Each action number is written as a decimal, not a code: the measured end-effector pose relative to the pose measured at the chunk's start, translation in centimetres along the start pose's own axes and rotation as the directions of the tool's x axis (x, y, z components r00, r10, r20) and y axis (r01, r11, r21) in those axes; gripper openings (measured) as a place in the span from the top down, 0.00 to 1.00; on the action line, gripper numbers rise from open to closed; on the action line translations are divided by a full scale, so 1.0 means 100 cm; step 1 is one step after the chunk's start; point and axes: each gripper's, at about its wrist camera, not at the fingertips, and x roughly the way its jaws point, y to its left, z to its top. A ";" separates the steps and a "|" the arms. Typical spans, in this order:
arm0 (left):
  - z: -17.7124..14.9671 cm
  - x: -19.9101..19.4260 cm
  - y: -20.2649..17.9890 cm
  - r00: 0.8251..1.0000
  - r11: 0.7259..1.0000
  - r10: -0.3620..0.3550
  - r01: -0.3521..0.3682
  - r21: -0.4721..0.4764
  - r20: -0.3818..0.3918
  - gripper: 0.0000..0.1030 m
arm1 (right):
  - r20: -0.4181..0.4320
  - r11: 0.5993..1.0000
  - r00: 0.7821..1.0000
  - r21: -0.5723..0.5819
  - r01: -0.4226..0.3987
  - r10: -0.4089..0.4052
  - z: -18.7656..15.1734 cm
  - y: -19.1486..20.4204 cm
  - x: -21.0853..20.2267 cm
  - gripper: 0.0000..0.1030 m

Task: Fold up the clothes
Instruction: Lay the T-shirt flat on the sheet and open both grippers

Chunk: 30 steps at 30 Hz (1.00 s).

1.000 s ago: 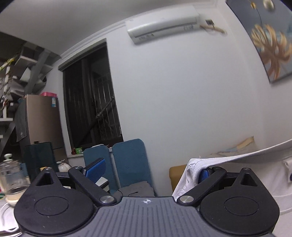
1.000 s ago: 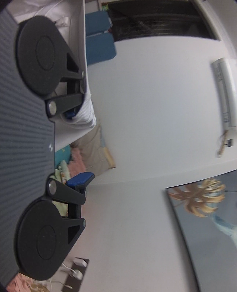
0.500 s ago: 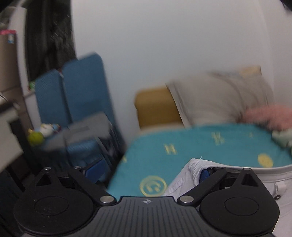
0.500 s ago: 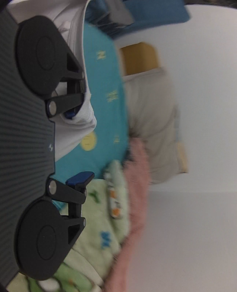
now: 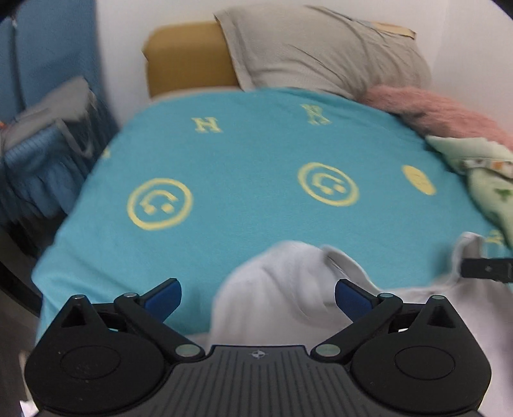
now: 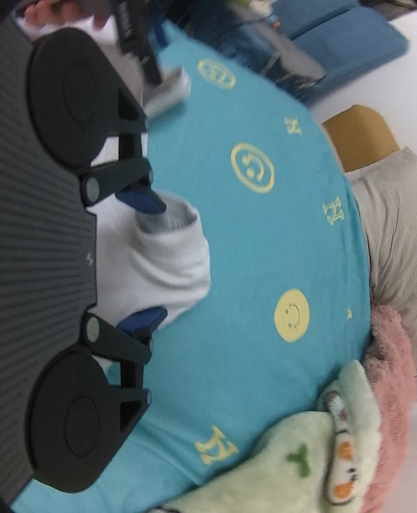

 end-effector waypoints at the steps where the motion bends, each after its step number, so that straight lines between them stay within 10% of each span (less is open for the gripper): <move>1: -0.001 -0.007 0.001 1.000 1.000 -0.006 0.006 0.001 0.004 0.00 | 0.007 1.000 1.000 0.011 -0.005 0.004 -0.001 0.001 -0.007 0.35; 11: -0.100 -0.180 -0.009 0.958 0.998 0.067 -0.067 -0.009 0.280 0.00 | 0.193 1.000 0.981 -0.007 -0.004 0.005 -0.081 0.022 -0.153 0.35; 21: -0.235 -0.338 0.010 0.946 0.998 0.056 -0.042 -0.052 0.318 0.00 | 0.343 0.999 0.939 -0.024 -0.023 0.029 -0.212 0.039 -0.352 0.35; 30: -0.274 -0.432 0.012 0.965 0.979 -0.022 0.074 -0.191 0.263 0.00 | 0.406 0.998 0.913 0.016 -0.056 0.045 -0.288 0.011 -0.389 0.35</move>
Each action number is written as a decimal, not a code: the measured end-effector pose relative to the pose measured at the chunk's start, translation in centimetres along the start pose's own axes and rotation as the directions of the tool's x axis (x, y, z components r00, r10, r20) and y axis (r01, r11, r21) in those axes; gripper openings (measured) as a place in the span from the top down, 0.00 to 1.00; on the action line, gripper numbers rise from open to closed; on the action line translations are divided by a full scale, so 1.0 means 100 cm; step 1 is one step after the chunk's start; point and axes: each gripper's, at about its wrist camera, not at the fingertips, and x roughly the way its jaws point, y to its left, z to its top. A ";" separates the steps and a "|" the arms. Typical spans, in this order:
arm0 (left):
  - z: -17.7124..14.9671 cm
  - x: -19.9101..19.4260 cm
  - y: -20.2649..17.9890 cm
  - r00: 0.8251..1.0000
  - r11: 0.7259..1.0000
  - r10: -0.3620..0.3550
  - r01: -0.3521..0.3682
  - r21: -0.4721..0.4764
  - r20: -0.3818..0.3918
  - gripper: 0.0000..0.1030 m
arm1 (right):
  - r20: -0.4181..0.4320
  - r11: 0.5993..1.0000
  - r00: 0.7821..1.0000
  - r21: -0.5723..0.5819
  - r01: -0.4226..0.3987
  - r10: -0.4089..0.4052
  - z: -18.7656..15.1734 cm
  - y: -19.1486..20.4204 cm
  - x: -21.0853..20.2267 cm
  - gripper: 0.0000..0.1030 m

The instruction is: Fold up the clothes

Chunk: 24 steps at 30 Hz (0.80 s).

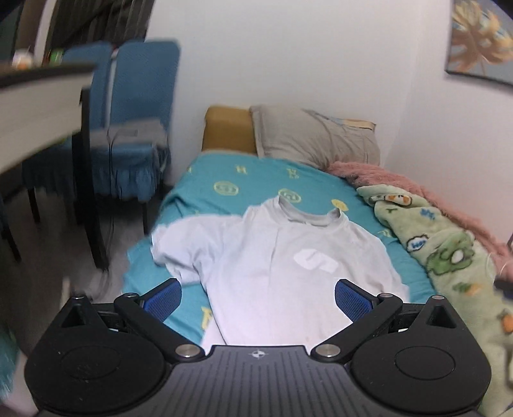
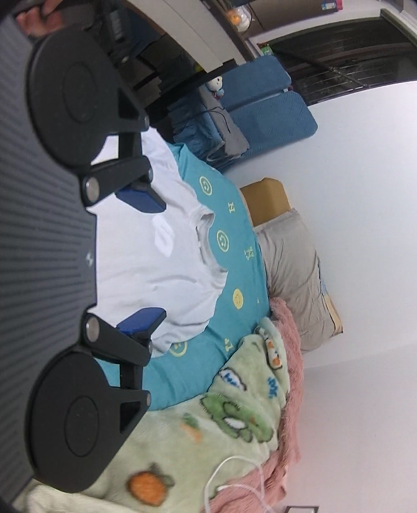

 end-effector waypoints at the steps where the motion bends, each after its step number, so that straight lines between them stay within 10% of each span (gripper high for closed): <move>1: 0.000 0.002 0.004 1.000 0.999 -0.001 0.001 -0.033 -0.009 0.00 | -0.011 1.000 1.000 0.008 0.012 -0.012 -0.006 -0.005 0.000 0.35; 11: 0.010 0.075 0.089 0.987 0.889 0.072 -0.130 -0.440 -0.147 0.06 | -0.068 0.994 0.998 0.108 -0.003 0.011 -0.022 -0.033 0.017 0.35; 24: 0.043 0.206 0.148 0.975 0.856 0.175 -0.218 -0.470 -0.134 0.15 | -0.163 0.992 0.986 0.125 0.037 -0.016 -0.033 -0.048 0.089 0.35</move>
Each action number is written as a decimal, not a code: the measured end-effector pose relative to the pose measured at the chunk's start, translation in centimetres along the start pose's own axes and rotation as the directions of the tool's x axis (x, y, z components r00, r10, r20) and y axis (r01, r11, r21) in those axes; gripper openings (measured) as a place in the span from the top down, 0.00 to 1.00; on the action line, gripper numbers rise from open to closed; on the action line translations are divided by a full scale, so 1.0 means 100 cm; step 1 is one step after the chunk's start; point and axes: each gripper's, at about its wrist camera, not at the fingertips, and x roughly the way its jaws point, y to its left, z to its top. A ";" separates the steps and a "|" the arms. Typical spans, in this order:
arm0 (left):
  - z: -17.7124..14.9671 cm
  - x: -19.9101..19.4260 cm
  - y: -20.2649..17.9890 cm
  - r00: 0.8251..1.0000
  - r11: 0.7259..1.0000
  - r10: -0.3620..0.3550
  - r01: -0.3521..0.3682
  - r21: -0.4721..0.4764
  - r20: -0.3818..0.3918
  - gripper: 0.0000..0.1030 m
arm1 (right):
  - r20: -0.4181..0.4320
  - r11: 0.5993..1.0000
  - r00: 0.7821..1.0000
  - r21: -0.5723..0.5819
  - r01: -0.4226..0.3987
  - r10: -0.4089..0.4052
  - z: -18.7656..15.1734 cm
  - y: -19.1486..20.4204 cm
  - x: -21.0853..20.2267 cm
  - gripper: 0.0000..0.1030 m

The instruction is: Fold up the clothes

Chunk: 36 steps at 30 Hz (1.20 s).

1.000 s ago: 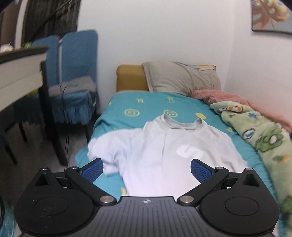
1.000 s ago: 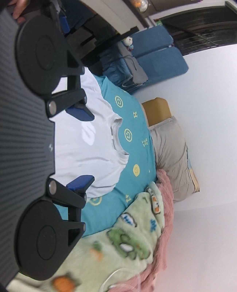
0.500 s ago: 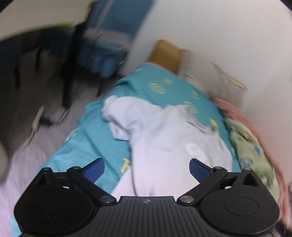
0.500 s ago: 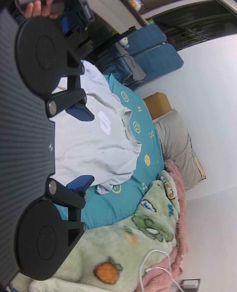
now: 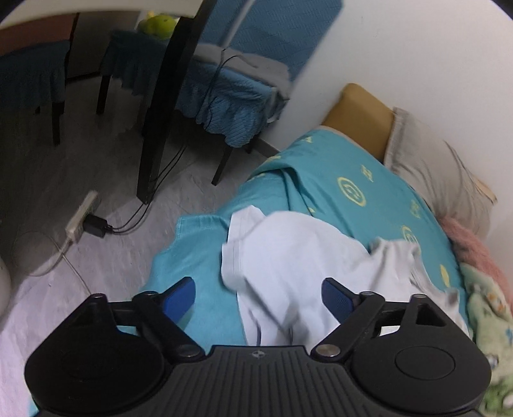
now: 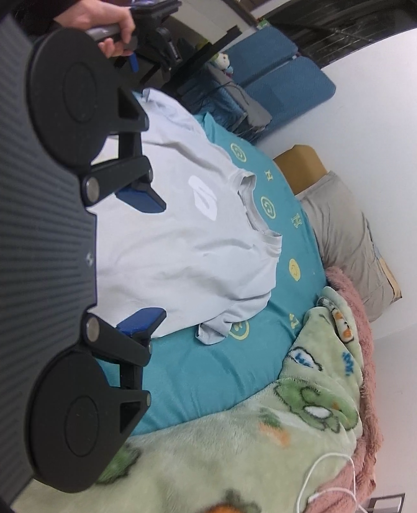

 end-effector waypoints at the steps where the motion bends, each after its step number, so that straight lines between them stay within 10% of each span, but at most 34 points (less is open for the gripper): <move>1: 0.004 0.011 0.001 1.000 1.000 -0.009 0.009 -0.018 -0.005 0.15 | -0.003 1.000 1.000 -0.009 0.005 -0.005 0.001 0.001 0.006 0.35; 12: 0.023 0.098 -0.014 0.995 0.989 0.101 -0.098 0.108 -0.026 0.35 | -0.141 1.000 0.990 0.016 0.022 -0.019 -0.013 -0.013 0.074 0.35; 20: 0.032 0.102 -0.031 0.992 0.969 0.125 -0.119 0.215 -0.014 0.91 | -0.094 0.995 0.991 -0.002 0.095 -0.095 -0.016 -0.020 0.088 0.35; 29: 0.078 0.086 -0.097 0.964 0.852 0.236 -0.266 0.451 0.124 0.95 | -0.035 0.983 0.986 0.079 0.165 -0.162 -0.012 -0.042 0.073 0.35; 34: 0.089 0.099 -0.121 0.884 0.744 0.338 -0.461 0.484 0.322 0.93 | -0.034 0.980 0.984 0.084 0.178 -0.176 -0.012 -0.043 0.077 0.35; 36: 0.085 0.101 -0.116 0.899 0.785 0.342 -0.433 0.443 0.272 0.83 | -0.029 0.982 0.983 0.052 0.183 -0.182 -0.014 -0.039 0.079 0.35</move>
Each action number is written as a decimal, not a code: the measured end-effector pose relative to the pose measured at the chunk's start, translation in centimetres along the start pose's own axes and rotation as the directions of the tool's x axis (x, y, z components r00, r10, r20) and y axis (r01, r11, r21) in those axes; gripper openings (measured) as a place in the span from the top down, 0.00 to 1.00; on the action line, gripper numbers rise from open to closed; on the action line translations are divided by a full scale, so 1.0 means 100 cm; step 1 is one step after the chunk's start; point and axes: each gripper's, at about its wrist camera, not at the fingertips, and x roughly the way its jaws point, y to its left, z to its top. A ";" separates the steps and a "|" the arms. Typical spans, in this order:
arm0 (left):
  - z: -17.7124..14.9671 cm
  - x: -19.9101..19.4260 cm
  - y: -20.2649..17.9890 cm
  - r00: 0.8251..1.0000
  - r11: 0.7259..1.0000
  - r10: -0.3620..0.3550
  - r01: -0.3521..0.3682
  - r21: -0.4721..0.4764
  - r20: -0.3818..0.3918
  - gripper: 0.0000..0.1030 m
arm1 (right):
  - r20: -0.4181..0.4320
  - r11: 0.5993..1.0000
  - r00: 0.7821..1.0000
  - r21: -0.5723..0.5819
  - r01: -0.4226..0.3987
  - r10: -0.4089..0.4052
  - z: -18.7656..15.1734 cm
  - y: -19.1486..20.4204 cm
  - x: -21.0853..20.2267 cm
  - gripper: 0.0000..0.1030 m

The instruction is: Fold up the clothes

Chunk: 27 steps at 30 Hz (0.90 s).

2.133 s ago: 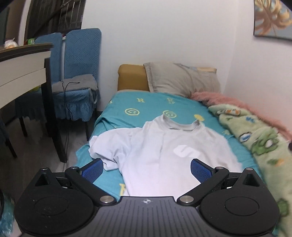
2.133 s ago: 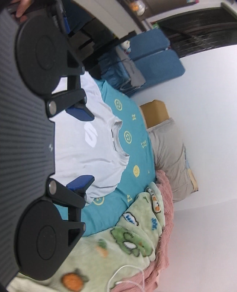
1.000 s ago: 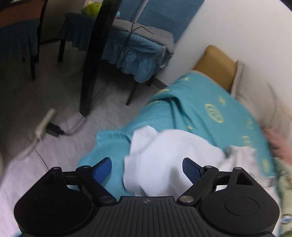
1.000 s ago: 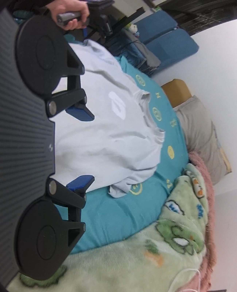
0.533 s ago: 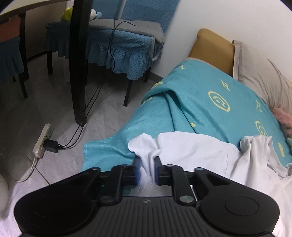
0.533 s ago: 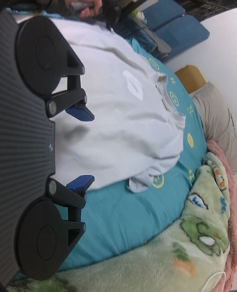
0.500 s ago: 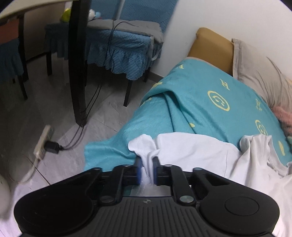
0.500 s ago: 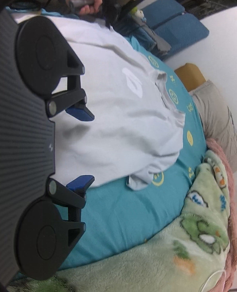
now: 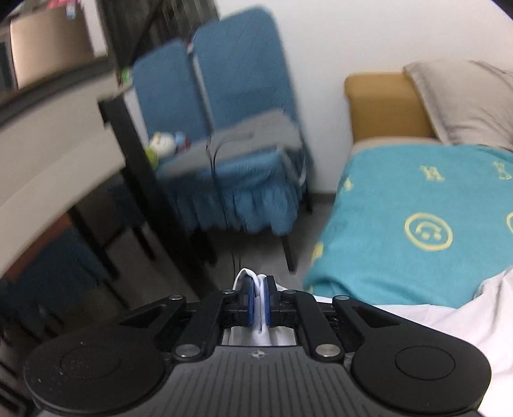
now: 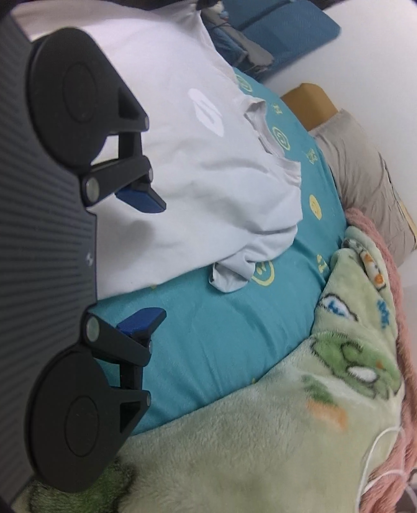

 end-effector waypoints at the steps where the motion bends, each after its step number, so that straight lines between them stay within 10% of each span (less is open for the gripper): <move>1: -0.004 -0.002 0.002 0.999 0.999 -0.028 0.027 -0.032 -0.032 0.72 | 0.003 1.000 1.000 -0.016 0.003 -0.003 -0.001 0.002 0.001 0.35; 10: -0.092 -0.115 0.037 0.896 0.966 -0.230 0.259 0.026 -0.381 0.40 | 0.023 0.994 0.999 -0.103 -0.028 0.031 -0.004 0.018 0.000 0.35; 19: -0.234 -0.269 0.075 0.669 0.907 -0.273 0.419 0.047 -0.691 0.36 | 0.087 0.982 0.995 -0.184 -0.037 0.053 0.000 0.028 -0.044 0.35; 21: -0.255 -0.286 0.077 0.661 0.914 -0.249 0.402 0.053 -0.708 0.36 | 0.120 0.980 0.992 -0.199 -0.017 0.042 0.003 0.026 -0.060 0.35; 27: -0.279 -0.305 0.086 0.715 0.927 -0.205 0.360 0.101 -0.668 0.50 | 0.130 0.989 0.991 -0.146 0.001 0.018 -0.003 0.012 -0.109 0.35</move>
